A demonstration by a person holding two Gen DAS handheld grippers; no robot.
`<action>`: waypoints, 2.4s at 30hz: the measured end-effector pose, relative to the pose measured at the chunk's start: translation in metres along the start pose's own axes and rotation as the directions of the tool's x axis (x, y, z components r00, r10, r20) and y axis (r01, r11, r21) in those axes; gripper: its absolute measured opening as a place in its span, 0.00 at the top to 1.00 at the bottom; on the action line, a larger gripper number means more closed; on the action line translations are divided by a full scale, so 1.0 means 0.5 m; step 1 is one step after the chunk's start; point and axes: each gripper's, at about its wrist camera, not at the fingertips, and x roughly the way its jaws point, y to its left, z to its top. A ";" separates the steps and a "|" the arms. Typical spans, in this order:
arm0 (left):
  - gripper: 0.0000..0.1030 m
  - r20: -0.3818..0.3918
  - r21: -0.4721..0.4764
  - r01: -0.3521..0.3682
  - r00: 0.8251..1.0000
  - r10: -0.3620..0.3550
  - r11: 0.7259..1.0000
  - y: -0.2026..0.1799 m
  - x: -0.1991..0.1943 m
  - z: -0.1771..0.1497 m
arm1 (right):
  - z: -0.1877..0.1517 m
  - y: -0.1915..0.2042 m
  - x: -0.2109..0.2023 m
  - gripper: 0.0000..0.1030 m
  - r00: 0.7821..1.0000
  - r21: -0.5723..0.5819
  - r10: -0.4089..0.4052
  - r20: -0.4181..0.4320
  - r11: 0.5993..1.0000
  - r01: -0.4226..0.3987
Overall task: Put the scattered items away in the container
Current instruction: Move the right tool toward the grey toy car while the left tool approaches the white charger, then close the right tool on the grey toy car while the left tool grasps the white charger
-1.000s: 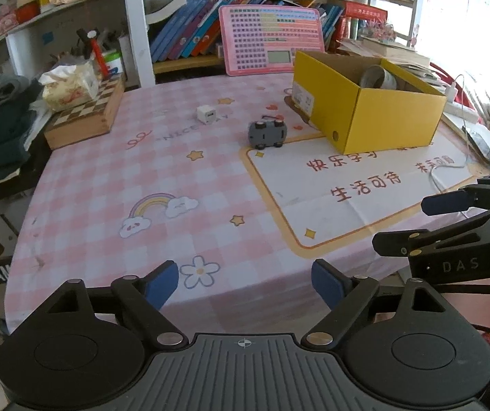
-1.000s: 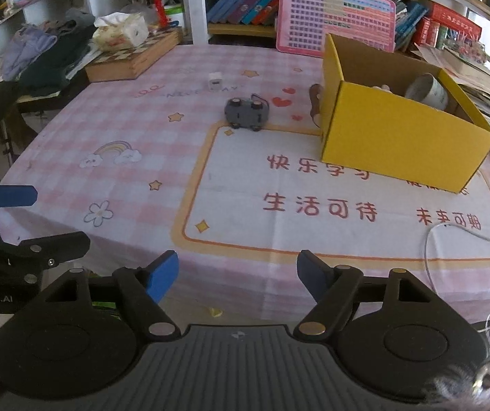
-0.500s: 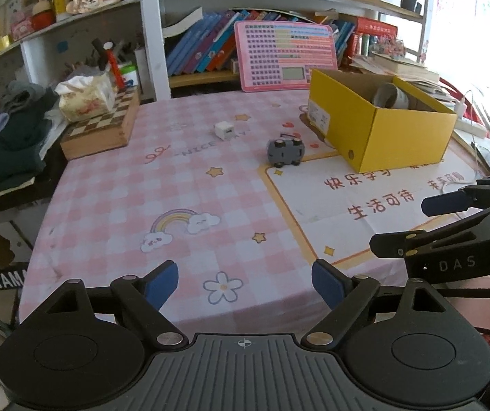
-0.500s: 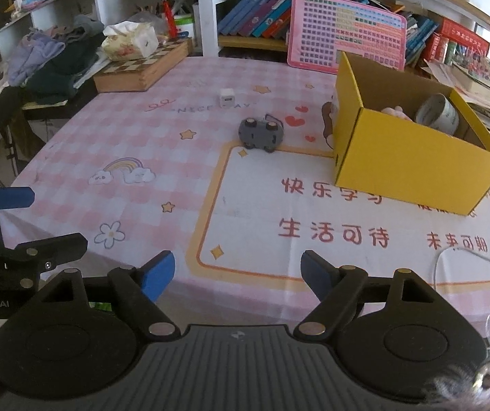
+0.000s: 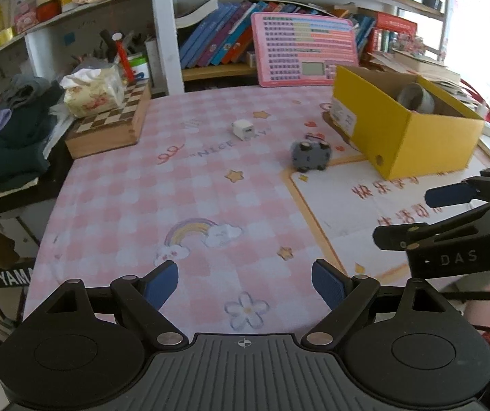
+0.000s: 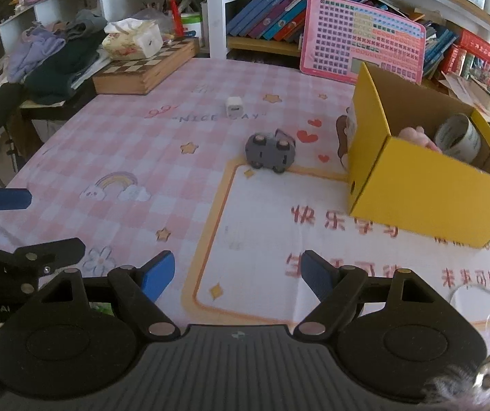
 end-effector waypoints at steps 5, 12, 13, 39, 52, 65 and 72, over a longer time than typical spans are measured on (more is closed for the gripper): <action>0.15 0.018 -0.009 -0.014 1.000 0.014 1.000 0.021 0.036 0.047 | 0.039 -0.022 0.037 0.23 1.000 0.016 -0.010 0.002 1.000 0.010; 0.15 0.046 0.001 -0.023 0.999 0.023 1.000 0.042 0.096 0.123 | 0.086 -0.037 0.096 0.23 1.000 0.007 -0.019 -0.002 1.000 0.019; 0.15 0.049 0.004 -0.021 0.999 0.021 1.000 0.044 0.106 0.133 | 0.091 -0.038 0.105 0.23 1.000 0.007 -0.020 -0.004 1.000 0.020; 0.15 -0.009 0.060 0.037 0.999 -0.037 0.998 0.009 0.406 0.309 | 0.182 -0.080 0.294 0.22 0.998 0.099 -0.021 -0.055 0.995 0.027; 0.31 -0.063 -0.069 0.047 0.997 -0.051 0.996 0.000 0.525 0.338 | 0.204 -0.101 0.331 0.23 0.997 0.096 -0.003 -0.072 0.995 0.010; 0.66 -0.060 -0.105 0.047 0.997 -0.054 0.993 0.014 0.546 0.345 | 0.207 -0.109 0.348 0.28 0.996 0.103 -0.014 -0.092 0.994 0.024; 0.67 -0.067 -0.130 0.059 0.995 -0.069 0.990 0.037 0.526 0.330 | 0.207 -0.105 0.354 0.38 0.997 0.084 -0.009 -0.080 0.996 0.016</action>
